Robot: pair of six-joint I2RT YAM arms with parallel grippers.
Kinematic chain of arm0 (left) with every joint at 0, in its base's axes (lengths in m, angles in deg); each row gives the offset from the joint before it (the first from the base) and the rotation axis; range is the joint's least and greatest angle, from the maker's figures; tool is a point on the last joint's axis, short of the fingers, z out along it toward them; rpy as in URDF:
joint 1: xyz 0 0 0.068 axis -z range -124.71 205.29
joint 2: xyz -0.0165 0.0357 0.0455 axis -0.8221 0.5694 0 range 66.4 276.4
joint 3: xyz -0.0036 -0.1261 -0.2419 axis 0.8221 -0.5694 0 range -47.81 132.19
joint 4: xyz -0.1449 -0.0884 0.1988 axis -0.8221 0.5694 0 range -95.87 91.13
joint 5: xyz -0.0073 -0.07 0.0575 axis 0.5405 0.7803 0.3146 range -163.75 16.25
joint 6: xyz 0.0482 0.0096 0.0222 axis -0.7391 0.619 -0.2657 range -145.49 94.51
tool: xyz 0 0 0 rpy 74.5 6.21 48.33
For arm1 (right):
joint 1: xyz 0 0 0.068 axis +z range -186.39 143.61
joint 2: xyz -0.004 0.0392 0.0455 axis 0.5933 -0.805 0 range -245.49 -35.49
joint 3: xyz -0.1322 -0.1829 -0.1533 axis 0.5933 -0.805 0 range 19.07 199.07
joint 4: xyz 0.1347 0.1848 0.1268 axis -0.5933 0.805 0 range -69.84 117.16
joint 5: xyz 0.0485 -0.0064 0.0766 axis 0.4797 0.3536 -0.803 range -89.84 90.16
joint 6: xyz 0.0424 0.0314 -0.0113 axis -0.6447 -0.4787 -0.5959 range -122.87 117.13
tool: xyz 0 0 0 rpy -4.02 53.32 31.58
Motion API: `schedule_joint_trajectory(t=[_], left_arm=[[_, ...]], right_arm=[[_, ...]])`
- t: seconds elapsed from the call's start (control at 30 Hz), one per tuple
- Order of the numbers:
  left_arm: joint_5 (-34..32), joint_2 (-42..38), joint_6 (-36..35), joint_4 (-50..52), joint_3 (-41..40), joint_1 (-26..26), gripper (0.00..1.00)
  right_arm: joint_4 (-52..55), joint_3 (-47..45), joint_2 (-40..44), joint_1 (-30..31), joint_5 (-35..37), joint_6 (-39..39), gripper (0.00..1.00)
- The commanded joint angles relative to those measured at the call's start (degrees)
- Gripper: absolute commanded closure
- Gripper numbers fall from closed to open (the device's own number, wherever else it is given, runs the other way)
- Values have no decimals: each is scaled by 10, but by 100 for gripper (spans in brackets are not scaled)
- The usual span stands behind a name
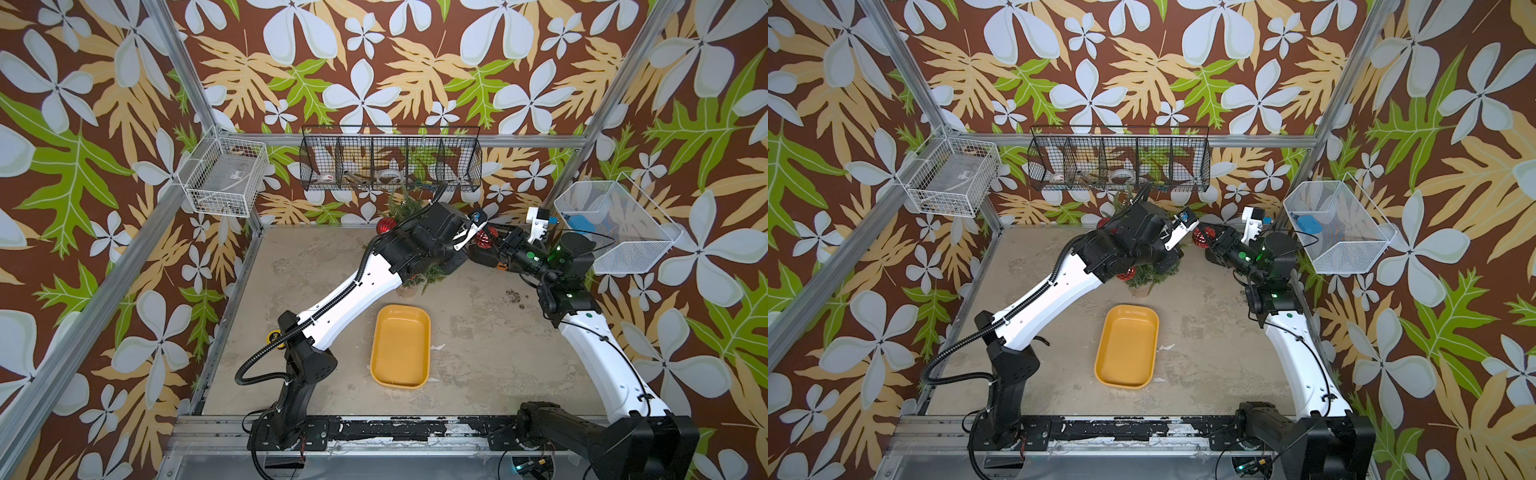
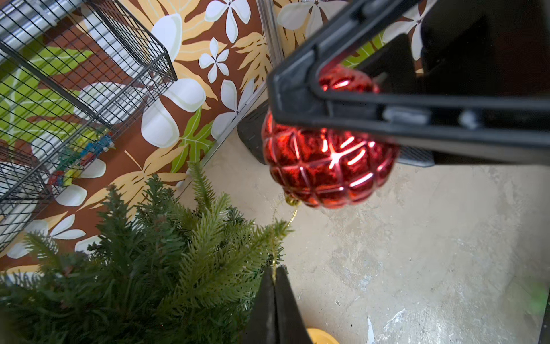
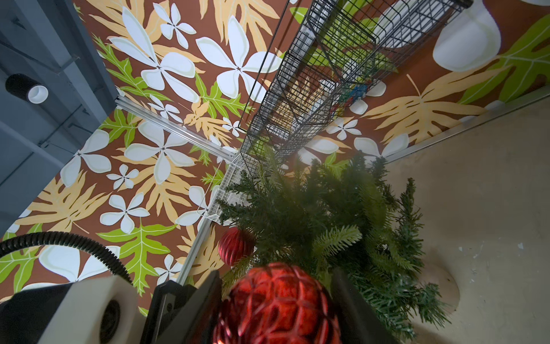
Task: Decorate the small christmas tree with ornaments
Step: Hang an ornament on the christmas tree.
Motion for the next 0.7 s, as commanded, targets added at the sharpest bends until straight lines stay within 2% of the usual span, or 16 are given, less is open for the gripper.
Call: schedule_joint_trajectory(t=[0.0,0.27,0.67], left_arm=[[-10,0,4,0,0,1,100],[-24,9,3,5,1,1,100],[0,2,9,4,7,1,100]], right_arm=[[-11,-4,1,1,-1,4,60],[-21,-8,-9,1,-4,0,60],[-19,-3,3,2,-6,-4,60]])
